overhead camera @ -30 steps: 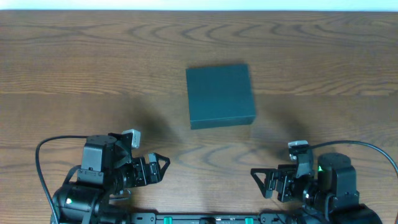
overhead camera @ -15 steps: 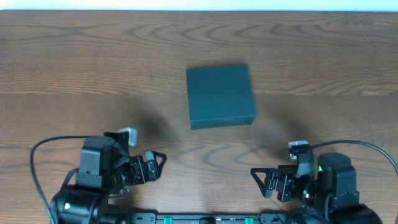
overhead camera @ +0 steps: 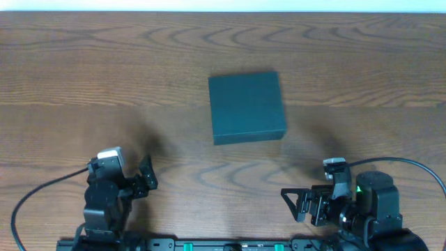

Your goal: Pack container

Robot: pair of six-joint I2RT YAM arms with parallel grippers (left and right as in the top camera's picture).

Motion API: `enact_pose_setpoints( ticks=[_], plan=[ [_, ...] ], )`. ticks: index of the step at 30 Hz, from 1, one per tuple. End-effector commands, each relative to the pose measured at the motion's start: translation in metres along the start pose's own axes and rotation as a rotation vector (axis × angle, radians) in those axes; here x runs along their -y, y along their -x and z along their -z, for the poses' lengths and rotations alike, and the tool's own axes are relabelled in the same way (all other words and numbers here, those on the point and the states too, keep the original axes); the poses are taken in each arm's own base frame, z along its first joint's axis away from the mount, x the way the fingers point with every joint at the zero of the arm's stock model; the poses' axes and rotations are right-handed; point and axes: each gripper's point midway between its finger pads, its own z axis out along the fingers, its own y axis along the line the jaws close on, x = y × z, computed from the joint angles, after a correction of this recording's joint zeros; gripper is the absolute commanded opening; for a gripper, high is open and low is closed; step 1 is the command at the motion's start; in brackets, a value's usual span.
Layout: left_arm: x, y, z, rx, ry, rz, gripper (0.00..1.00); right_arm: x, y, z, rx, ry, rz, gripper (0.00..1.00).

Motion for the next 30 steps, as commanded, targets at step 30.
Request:
enact_pose_setpoints(
  ticks=[30],
  plan=[
    [-0.024,-0.015,-0.025,0.166,0.077,-0.038,0.95,-0.003,-0.002,0.001,-0.003,0.016,-0.002,0.99]
  ],
)
